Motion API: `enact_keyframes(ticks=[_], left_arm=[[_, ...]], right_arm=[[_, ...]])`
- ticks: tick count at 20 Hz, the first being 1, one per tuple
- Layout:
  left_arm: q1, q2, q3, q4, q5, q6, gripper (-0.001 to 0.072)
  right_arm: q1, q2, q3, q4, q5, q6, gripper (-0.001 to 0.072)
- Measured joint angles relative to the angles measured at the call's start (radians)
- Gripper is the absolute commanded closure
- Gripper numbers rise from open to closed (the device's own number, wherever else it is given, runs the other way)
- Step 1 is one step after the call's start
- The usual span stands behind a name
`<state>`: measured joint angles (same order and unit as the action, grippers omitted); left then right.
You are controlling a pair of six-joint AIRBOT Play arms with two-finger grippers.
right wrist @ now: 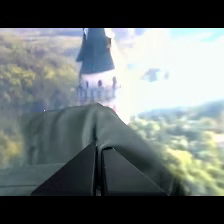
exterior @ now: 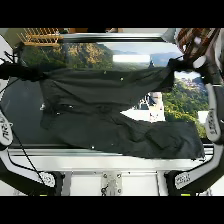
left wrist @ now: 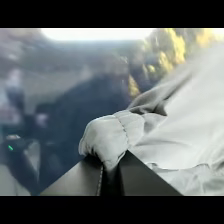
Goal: Fold the clothes and pants, and hang the long-sleeved shirts on hangers.
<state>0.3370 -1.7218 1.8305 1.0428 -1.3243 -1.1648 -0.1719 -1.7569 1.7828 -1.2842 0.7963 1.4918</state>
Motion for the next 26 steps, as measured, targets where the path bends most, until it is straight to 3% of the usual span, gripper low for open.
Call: enact_keyframes(ticks=[4,10,14,18,19,21,22,23,26], left_arm=[[0.026,0.177,-0.167,0.002,0.054,-0.005,0.0692],[0.039,0.42,-0.397,0.013,0.147,-0.003,0.0691],[0.023,0.475,-0.443,0.018,0.192,0.0,0.0691],[0.004,0.442,-0.453,0.016,0.229,0.002,0.0691],[0.002,0.425,-0.454,0.016,0.233,0.002,0.0691],[0.0,0.395,-0.455,0.014,0.24,0.002,0.0691],[-0.001,0.379,-0.456,0.014,0.24,0.002,0.0691],[-0.002,0.365,-0.456,0.014,0.24,0.002,0.0691],[-0.002,0.335,-0.456,0.012,0.232,0.002,0.0691]], right_arm=[[0.0,0.275,-0.056,-0.15,0.205,0.0,0.0696],[0.0,0.637,-0.222,-0.232,0.443,0.005,0.0696],[0.0,0.702,-0.254,-0.247,0.555,0.061,0.0696],[0.0,0.599,-0.263,-0.232,0.578,0.1,0.0691],[0.0,0.551,-0.264,-0.225,0.548,0.106,0.0648],[0.0,0.454,-0.264,-0.203,0.463,0.11,0.025],[0.0,0.41,-0.264,-0.176,0.418,0.109,0.0176],[0.0,0.369,-0.264,-0.149,0.369,0.102,0.021],[0.0,0.304,-0.265,-0.094,0.274,0.049,0.021]])
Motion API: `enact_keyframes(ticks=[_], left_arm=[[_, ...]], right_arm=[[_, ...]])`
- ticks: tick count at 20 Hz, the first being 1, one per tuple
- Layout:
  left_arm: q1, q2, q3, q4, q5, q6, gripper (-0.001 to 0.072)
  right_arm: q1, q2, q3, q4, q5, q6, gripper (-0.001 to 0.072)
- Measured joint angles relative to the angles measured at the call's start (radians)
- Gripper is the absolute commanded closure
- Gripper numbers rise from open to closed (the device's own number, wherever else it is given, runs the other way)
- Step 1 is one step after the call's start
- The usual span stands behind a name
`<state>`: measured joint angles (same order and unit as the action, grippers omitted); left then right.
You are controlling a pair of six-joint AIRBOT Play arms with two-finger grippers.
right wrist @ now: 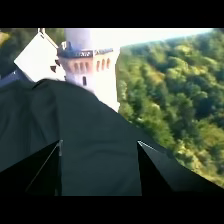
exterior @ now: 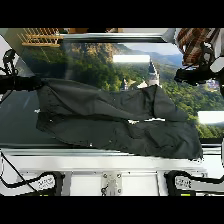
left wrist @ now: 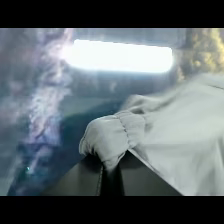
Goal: Fold the clothes and pants, and hang the long-sleeved shirts on hangers.
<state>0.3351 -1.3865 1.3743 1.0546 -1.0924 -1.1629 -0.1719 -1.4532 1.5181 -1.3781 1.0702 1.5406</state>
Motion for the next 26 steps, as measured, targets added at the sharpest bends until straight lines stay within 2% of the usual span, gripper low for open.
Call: enact_keyframes(ticks=[4,8,14,18,21,25,26], left_arm=[[0.0,-0.014,0.0,-0.003,-0.008,0.0,0.0691],[0.0,-0.017,0.0,-0.003,-0.011,0.0,0.0691],[0.0,-0.018,0.0,-0.003,-0.022,0.0,0.0691],[0.0,-0.018,0.0,-0.002,-0.026,0.0,0.0691],[0.0,-0.018,0.0,-0.002,-0.03,0.0,0.0691],[0.0,-0.018,0.0,-0.002,-0.032,0.0,0.0691],[0.0,-0.018,0.0,-0.002,-0.033,0.0,0.0691]], right_arm=[[0.028,-0.005,-0.014,-0.001,0.047,-0.068,0.0214],[0.166,-0.006,-0.129,-0.132,0.105,-0.072,0.0214],[0.397,-0.081,-0.296,-0.37,-0.001,0.201,0.0215],[0.456,-0.133,-0.317,-0.515,-0.024,0.378,0.0215],[0.471,-0.155,-0.323,-0.598,-0.024,0.456,0.0228],[0.478,-0.188,-0.325,-0.642,-0.023,0.5,0.0237],[0.478,-0.195,-0.325,-0.647,-0.021,0.503,0.0382]])
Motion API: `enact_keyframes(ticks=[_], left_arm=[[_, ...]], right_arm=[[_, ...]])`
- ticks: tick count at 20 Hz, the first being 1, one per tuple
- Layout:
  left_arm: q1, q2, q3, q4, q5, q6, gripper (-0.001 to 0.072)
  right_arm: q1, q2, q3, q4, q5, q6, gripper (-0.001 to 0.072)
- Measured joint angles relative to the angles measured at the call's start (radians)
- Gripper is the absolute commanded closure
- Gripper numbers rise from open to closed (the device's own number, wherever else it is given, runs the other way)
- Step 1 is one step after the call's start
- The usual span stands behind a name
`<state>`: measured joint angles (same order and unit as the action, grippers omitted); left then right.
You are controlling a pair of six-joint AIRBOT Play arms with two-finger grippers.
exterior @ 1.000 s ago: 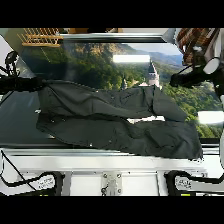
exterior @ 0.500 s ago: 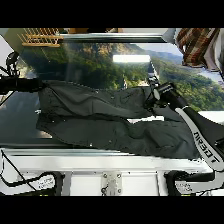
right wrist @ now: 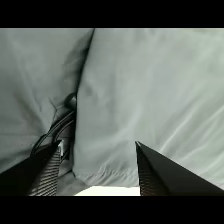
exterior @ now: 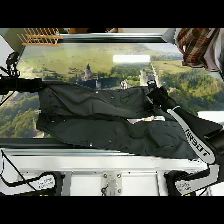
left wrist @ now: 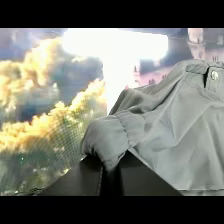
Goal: Fold the clothes and pants, and hang the long-sleeved shirts on hangers.
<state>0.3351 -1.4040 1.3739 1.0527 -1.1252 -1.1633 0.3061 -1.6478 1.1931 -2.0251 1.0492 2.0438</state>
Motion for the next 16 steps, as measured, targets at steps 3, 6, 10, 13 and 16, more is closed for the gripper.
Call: enact_keyframes(ticks=[3,6,10,13,16], left_arm=[[0.0,0.0,0.0,0.0,0.0,0.0,0.0691],[0.001,0.0,0.0,0.002,0.001,0.001,0.0691],[0.028,0.0,0.0,0.002,0.0,0.01,0.0691],[0.061,0.0,0.0,0.002,-0.005,0.013,0.0691],[0.078,0.0,0.0,0.002,-0.004,0.016,0.0691]], right_arm=[[0.001,-0.011,0.0,-0.013,0.002,0.01,0.0666],[0.001,-0.005,0.003,-0.05,0.022,0.01,0.0695],[-0.018,0.092,0.036,-0.142,0.097,-0.101,0.0697],[-0.074,0.225,0.071,-0.169,0.17,-0.214,0.0697],[-0.172,0.339,0.088,-0.175,0.212,-0.257,0.0697]])
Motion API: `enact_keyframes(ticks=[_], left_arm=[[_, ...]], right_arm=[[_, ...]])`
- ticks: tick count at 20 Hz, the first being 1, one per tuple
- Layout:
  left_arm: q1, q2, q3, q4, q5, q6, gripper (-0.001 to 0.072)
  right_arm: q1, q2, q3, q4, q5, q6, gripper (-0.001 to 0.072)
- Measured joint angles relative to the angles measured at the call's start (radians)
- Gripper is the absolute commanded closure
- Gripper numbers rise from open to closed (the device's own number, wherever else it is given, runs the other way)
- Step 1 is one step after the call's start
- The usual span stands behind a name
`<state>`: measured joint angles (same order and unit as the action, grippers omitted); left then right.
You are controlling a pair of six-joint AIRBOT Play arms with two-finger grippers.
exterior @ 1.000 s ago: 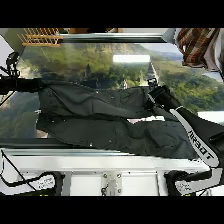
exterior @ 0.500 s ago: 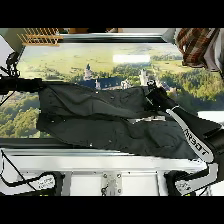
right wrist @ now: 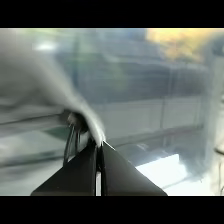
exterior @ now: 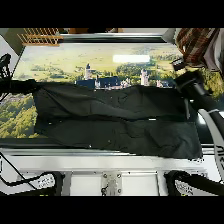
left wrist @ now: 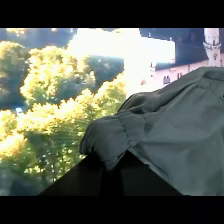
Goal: Fold the clothes and pants, and hang the long-sleeved shirts on hangers.
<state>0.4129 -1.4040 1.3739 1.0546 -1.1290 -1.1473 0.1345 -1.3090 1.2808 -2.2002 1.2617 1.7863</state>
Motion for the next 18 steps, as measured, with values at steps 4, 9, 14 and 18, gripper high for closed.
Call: enact_keyframes(ticks=[4,9,14,18], left_arm=[[0.006,-0.001,0.0,-0.003,0.05,0.0,0.0691],[0.007,-0.033,0.0,-0.007,0.148,0.0,0.0691],[-0.014,-0.117,0.0,-0.01,0.288,0.0,0.069],[-0.058,-0.187,0.0,-0.011,0.457,0.0,0.0691]], right_arm=[[-0.137,0.058,0.008,-0.003,-0.081,0.053,0.0697],[-0.224,-0.007,0.01,-0.003,-0.273,0.207,0.0696],[-0.259,-0.125,0.011,-0.006,-0.479,0.436,0.0696],[-0.296,-0.222,0.016,-0.007,-0.698,0.67,0.0694]])
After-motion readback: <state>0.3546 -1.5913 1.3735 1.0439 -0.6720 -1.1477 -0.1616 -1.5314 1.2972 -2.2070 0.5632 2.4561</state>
